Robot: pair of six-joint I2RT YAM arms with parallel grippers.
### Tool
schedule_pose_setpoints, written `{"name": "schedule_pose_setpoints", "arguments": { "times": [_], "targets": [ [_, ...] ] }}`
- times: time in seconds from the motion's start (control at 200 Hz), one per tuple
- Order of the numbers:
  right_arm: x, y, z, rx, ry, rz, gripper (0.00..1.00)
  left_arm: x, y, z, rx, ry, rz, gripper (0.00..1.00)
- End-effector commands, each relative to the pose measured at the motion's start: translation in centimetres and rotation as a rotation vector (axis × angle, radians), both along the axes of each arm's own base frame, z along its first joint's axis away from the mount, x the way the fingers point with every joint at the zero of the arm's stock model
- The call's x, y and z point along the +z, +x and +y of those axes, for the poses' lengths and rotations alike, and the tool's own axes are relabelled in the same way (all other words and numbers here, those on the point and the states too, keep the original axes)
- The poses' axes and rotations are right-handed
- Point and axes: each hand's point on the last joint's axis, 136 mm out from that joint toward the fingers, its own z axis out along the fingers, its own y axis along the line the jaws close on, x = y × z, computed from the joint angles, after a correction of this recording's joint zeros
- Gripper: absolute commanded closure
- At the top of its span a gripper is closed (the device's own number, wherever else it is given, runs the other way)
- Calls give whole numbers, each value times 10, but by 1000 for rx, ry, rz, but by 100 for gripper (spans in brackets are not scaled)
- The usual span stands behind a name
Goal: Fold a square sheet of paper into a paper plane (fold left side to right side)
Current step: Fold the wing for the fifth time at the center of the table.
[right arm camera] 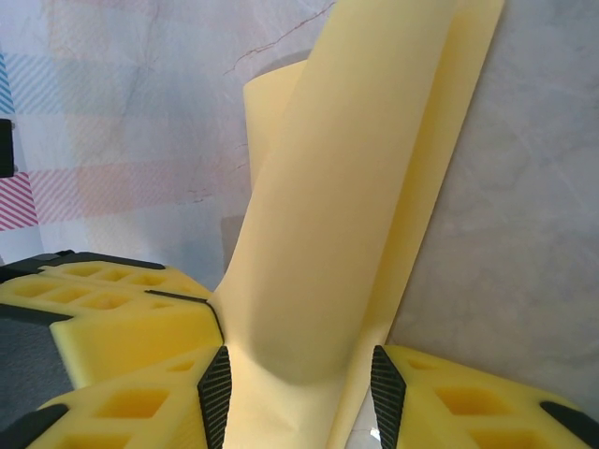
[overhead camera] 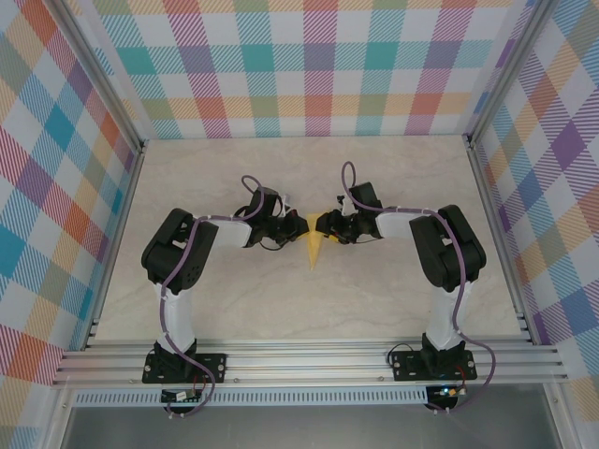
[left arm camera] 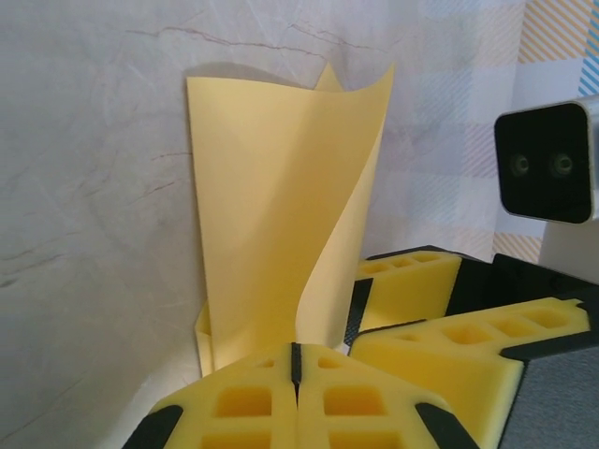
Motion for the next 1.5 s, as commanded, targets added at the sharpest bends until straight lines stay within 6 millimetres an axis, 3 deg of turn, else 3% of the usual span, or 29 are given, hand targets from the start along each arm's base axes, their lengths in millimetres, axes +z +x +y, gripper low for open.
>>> {"name": "schedule_pose_setpoints", "arguments": {
  "times": [0.0,0.455,0.79,0.96,1.15,1.495],
  "targets": [
    [-22,-12,-2,27,-49,45,54,-9,7,7,14,36,-3,99],
    [-17,-12,-1,33,-40,36,54,-25,7,9,17,60,22,99],
    [32,-6,-14,7,-25,-71,54,-29,5,9,11,64,32,99],
    [54,2,-2,27,34,-103,62,-29,6,9,11,64,30,99],
    [46,15,17,40,48,-72,67,-29,6,9,8,66,27,99],
    [18,22,23,42,13,8,67,-29,6,10,6,79,22,99]
  ]
}}
